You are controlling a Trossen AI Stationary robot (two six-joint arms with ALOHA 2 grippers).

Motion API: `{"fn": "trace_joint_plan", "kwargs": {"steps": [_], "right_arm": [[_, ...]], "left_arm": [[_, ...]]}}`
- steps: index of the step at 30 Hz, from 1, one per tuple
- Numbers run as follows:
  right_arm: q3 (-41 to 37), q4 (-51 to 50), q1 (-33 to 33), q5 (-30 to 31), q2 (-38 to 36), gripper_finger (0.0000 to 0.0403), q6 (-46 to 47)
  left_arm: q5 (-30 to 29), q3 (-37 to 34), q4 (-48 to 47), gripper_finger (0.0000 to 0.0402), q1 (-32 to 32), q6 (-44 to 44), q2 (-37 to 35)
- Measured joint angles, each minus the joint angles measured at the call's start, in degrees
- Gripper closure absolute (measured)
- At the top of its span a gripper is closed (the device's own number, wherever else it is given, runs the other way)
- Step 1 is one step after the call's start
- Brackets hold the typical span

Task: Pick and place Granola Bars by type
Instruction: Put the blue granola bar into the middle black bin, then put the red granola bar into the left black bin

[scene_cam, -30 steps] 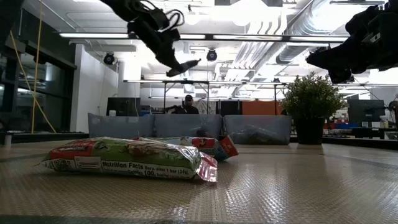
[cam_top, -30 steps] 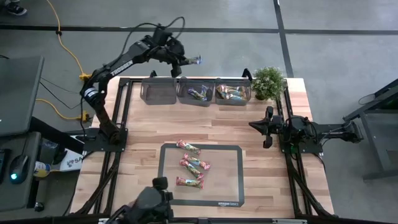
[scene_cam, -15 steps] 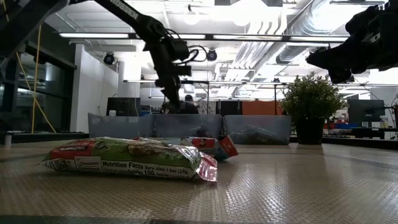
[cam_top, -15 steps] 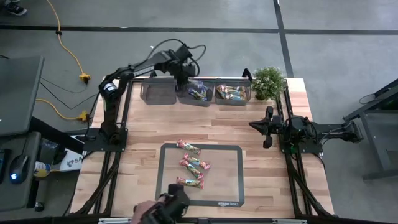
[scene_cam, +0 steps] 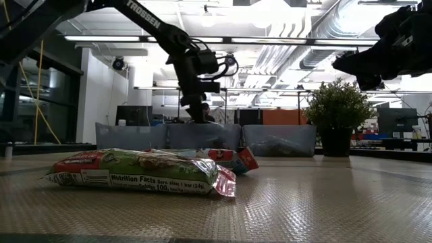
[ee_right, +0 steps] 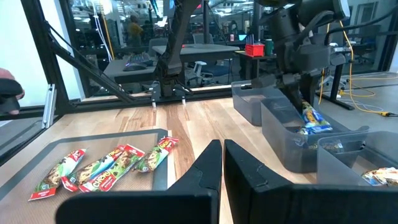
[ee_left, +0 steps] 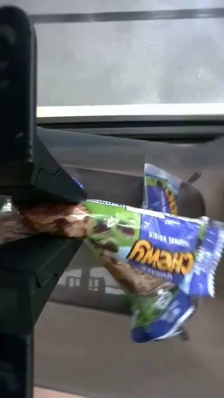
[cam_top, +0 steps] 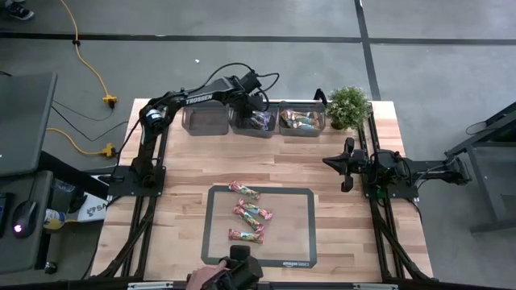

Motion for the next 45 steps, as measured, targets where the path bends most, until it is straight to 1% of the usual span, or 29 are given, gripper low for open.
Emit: {"fn": "trace_joint_plan", "kwargs": {"steps": [3,5,9,12,15,20,23,26,29,37,42,45], "right_arm": [[0.0,0.0,0.0,0.0,0.0,0.0402,0.0],[0.0,0.0,0.0,0.0,0.0,0.0402,0.0],[0.0,0.0,-0.02,0.0,0.0,0.0402,0.0],[0.0,0.0,-0.02,0.0,0.0,0.0402,0.0],[0.0,0.0,0.0,0.0,0.0,0.0402,0.0],[0.0,0.0,-0.02,0.0,0.0,0.0402,0.0],[0.0,0.0,0.0,0.0,0.0,0.0402,0.0],[0.0,0.0,0.0,-0.01,0.0,0.0402,0.0],[0.0,0.0,0.0,0.0,-0.02,0.0402,0.0],[0.0,0.0,0.0,0.0,-0.02,0.0402,0.0],[0.0,-0.01,0.0,0.0,-0.02,0.0402,0.0],[0.0,0.0,0.0,0.0,-0.02,0.0402,0.0]], "left_arm": [[0.76,0.0,0.61,0.0299,0.12,-4.06,0.0],[1.74,0.0,0.53,0.0278,0.12,-4.25,0.0],[1.69,0.0,0.73,0.0236,-0.27,-4.44,0.0],[2.6,0.14,-1.24,0.0213,-0.74,-4.97,-0.04],[7.53,2.01,-4.71,0.0203,-0.63,-7.04,-0.13],[18.76,8.52,-10.07,0.0202,0.5,-13.01,-0.24],[24.39,12.63,-13.88,0.0202,1.1,-14.02,-0.94],[27.6,16.11,-17.49,0.0202,0.99,-13.33,-2.98],[28.24,17.66,-21.09,0.0202,0.79,-11.78,-6.41],[28.51,17.73,-30.55,0.0202,0.74,-11.54,-18.55],[25.87,17.73,-34.36,0.0202,-1.32,-12.69,-25.33],[23.57,17.73,-35.69,0.0202,-3.78,-14.38,-28.56]]}}
